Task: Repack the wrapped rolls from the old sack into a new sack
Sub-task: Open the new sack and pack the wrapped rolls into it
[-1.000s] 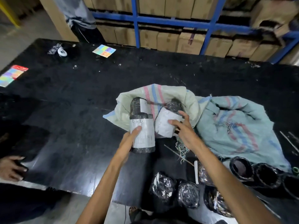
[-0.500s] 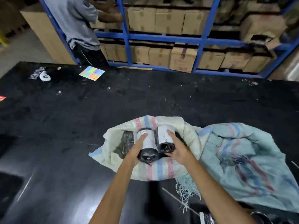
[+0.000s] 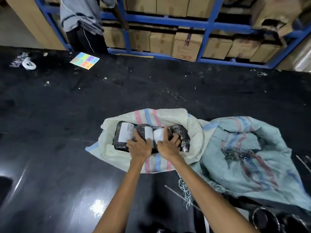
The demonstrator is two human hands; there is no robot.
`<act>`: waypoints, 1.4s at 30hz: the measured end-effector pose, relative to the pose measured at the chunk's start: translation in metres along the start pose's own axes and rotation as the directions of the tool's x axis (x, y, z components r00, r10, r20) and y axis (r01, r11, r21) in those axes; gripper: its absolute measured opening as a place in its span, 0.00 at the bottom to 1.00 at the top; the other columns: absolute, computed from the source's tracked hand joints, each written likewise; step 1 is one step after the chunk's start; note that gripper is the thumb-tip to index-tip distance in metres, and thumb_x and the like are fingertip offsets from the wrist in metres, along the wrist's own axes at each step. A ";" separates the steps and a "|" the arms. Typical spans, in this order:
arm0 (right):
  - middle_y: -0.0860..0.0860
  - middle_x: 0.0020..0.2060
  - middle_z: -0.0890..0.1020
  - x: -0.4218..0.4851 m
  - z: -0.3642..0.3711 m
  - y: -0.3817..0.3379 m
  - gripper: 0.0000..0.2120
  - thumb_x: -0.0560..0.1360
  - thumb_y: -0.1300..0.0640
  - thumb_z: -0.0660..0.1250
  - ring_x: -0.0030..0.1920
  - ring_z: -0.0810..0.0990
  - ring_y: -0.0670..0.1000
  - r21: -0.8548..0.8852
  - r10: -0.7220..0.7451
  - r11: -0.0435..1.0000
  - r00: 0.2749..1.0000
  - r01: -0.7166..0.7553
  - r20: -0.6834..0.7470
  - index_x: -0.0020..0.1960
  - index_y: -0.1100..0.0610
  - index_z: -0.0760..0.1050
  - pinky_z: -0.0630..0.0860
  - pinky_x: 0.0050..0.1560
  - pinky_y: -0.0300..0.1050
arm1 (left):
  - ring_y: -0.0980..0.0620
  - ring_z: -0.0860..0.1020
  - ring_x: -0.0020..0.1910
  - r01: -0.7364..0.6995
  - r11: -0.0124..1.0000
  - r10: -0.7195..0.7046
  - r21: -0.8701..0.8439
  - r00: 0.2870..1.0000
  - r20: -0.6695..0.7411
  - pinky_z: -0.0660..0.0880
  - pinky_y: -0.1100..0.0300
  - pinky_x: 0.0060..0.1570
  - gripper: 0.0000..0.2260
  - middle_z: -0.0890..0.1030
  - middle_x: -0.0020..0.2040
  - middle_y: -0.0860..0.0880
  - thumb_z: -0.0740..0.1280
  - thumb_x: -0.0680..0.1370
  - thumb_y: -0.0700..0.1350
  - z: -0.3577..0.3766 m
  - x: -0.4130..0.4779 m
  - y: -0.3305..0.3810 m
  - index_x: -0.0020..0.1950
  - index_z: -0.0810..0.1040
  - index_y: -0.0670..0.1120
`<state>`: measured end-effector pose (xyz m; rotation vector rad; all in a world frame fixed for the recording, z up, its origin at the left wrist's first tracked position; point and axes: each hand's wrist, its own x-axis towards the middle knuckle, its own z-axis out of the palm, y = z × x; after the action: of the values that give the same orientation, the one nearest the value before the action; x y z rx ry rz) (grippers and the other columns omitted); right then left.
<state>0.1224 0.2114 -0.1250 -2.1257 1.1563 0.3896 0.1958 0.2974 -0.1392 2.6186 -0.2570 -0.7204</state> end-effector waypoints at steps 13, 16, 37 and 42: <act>0.60 0.73 0.62 -0.003 -0.007 0.029 0.30 0.81 0.56 0.62 0.73 0.63 0.61 -0.218 -0.307 0.935 0.946 0.280 -0.103 0.80 0.53 0.56 0.66 0.73 0.54 | 0.36 0.62 0.71 -0.310 0.875 0.332 0.371 0.943 0.006 0.61 0.44 0.71 0.32 0.66 0.72 0.36 0.62 0.80 0.53 -0.008 0.000 -0.026 0.80 0.56 0.45; 0.55 0.70 0.68 -0.044 -0.027 0.058 0.27 0.79 0.63 0.62 0.71 0.67 0.55 -0.108 -0.453 0.892 0.858 0.440 -0.242 0.77 0.55 0.65 0.66 0.72 0.46 | 0.36 0.70 0.62 -0.496 0.851 0.514 0.175 0.853 -0.083 0.68 0.46 0.64 0.25 0.75 0.61 0.37 0.68 0.76 0.44 -0.022 -0.031 -0.044 0.73 0.69 0.42; 0.53 0.68 0.66 -0.253 0.110 0.241 0.54 0.62 0.53 0.82 0.70 0.68 0.58 -0.461 -0.283 0.818 0.939 0.343 0.197 0.78 0.53 0.54 0.64 0.74 0.51 | 0.47 0.69 0.64 -0.750 0.593 0.586 0.293 0.652 0.481 0.70 0.53 0.65 0.40 0.68 0.63 0.49 0.77 0.61 0.53 0.093 -0.243 -0.176 0.70 0.67 0.49; 0.51 0.74 0.66 -0.235 0.051 0.188 0.53 0.62 0.43 0.80 0.74 0.64 0.56 -0.263 -0.355 0.894 0.931 0.364 0.084 0.79 0.51 0.55 0.59 0.76 0.58 | 0.47 0.71 0.59 -0.675 0.716 0.622 0.180 0.733 0.275 0.71 0.52 0.64 0.43 0.72 0.60 0.49 0.81 0.56 0.55 0.041 -0.214 -0.150 0.68 0.71 0.47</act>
<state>-0.1620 0.3214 -0.1129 -2.5036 0.6933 0.4298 0.0028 0.4774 -0.1408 2.4075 -1.3564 -0.7056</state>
